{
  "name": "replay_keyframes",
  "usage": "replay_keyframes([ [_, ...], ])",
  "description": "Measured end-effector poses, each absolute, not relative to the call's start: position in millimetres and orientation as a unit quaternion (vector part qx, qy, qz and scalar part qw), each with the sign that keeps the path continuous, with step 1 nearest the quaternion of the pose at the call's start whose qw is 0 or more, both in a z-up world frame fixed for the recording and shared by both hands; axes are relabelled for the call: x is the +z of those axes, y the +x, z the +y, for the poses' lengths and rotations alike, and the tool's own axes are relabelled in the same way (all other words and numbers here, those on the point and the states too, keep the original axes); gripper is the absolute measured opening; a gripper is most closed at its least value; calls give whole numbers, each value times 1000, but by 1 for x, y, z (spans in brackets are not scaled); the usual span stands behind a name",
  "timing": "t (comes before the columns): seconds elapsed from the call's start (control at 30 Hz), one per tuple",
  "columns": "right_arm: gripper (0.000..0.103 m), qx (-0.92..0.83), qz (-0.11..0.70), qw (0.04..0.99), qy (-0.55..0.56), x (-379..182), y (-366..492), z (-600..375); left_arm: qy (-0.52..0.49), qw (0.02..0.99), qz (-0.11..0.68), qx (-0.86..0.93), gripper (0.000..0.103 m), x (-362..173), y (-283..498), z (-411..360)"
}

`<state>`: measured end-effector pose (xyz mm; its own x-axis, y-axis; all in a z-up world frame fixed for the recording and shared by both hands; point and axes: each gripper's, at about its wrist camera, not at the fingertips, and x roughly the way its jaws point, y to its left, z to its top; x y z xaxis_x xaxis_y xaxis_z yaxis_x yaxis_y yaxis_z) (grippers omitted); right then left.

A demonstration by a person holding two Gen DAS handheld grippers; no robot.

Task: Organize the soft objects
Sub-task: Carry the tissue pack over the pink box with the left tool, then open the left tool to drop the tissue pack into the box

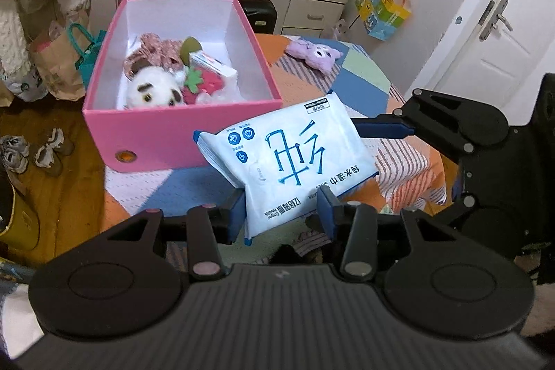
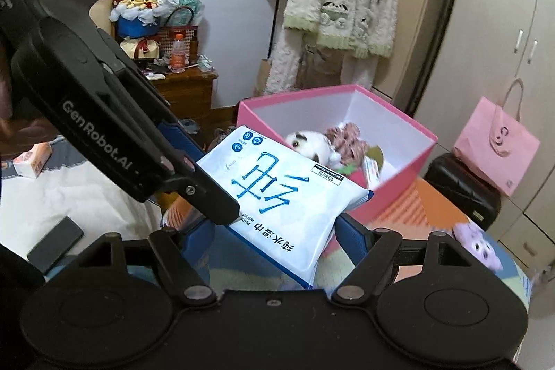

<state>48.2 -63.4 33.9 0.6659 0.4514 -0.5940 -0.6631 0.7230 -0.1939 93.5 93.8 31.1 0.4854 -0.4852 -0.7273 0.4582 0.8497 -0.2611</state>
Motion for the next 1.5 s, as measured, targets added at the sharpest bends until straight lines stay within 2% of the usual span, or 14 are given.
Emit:
replay_keyframes([
  [0.5, 83, 295, 236, 905, -198, 48, 146, -36, -9, 887, 374, -270, 42, 41, 188, 123],
  [0.67, 83, 303, 236, 905, -182, 42, 188, -40, -20, 888, 379, -261, 42, 36, 230, 123],
  [1.07, 82, 296, 270, 908, -125, 18, 252, -44, -32, 887, 402, -225, 42, 5, 296, 113],
  [1.3, 81, 280, 316, 900, -113, 11, 282, -38, -41, 886, 413, -209, 43, -10, 316, 112],
  [1.5, 79, 277, 320, 897, -128, 13, 279, -34, -17, 899, 396, -187, 48, -5, 306, 116],
])
